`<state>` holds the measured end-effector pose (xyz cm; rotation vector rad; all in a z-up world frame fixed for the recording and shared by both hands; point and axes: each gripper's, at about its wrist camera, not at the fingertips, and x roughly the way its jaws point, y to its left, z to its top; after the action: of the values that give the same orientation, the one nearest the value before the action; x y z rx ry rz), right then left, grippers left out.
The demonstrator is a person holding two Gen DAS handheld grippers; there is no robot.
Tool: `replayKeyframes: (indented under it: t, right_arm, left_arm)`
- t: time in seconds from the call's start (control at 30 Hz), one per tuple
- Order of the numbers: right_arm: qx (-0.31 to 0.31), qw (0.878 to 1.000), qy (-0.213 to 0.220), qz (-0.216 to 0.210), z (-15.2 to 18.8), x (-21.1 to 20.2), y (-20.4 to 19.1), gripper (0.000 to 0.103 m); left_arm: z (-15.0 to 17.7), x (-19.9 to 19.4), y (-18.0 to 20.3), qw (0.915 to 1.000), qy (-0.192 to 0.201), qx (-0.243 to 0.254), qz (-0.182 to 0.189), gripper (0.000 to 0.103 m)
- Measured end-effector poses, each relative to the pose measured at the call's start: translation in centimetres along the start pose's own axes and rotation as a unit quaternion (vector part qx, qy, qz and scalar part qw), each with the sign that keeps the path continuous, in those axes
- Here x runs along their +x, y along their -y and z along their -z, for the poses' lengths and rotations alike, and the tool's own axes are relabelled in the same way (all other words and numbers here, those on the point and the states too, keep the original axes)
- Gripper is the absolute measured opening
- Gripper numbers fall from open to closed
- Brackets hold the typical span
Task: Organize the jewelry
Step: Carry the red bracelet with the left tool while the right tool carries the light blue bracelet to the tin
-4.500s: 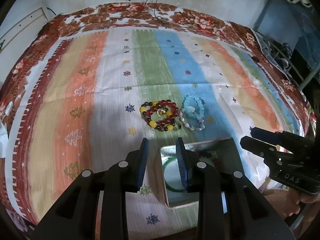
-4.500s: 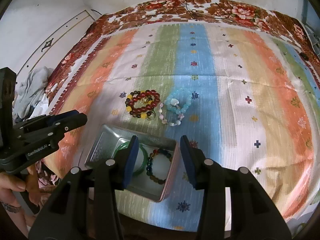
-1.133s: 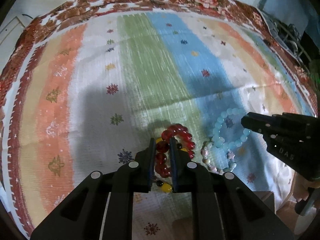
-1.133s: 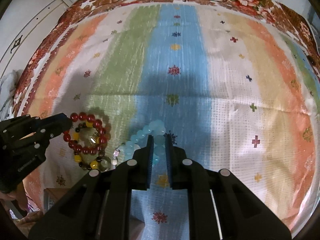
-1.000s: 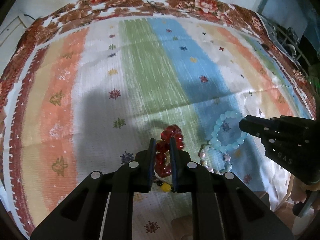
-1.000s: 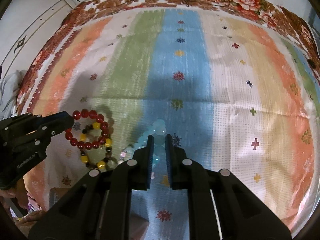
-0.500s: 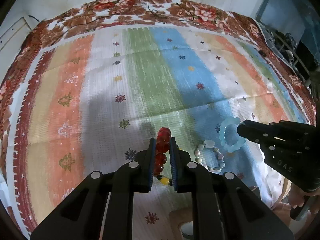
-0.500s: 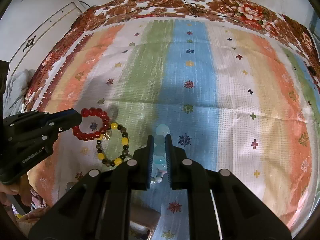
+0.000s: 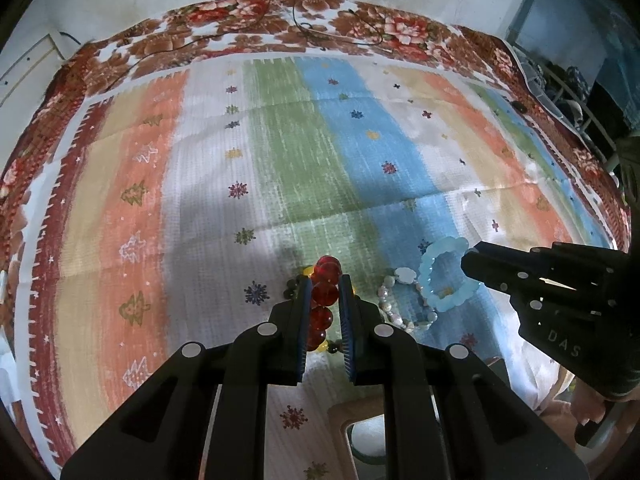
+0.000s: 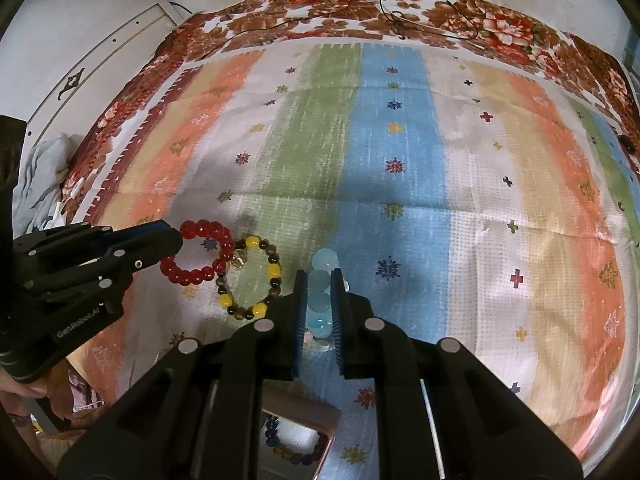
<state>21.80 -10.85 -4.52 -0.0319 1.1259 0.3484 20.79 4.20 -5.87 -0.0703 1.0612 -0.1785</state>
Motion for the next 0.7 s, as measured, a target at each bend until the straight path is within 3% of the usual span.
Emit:
replayKeyframes:
  t: [0.23,0.7]
  right_arm:
    - [-0.008,1.000,0.011,0.011,0.5,-1.2,-0.5,0.013]
    - [-0.017,0.999,0.033,0.008,2.4,-4.3,-2.2,0.013]
  left_arm:
    - [0.4,-1.4,0.6,0.9997,0.015,0.003,-0.017,0.013]
    - [1.4,-4.3,2.8,0.9992,0.039,0.009,-0.010,0.013]
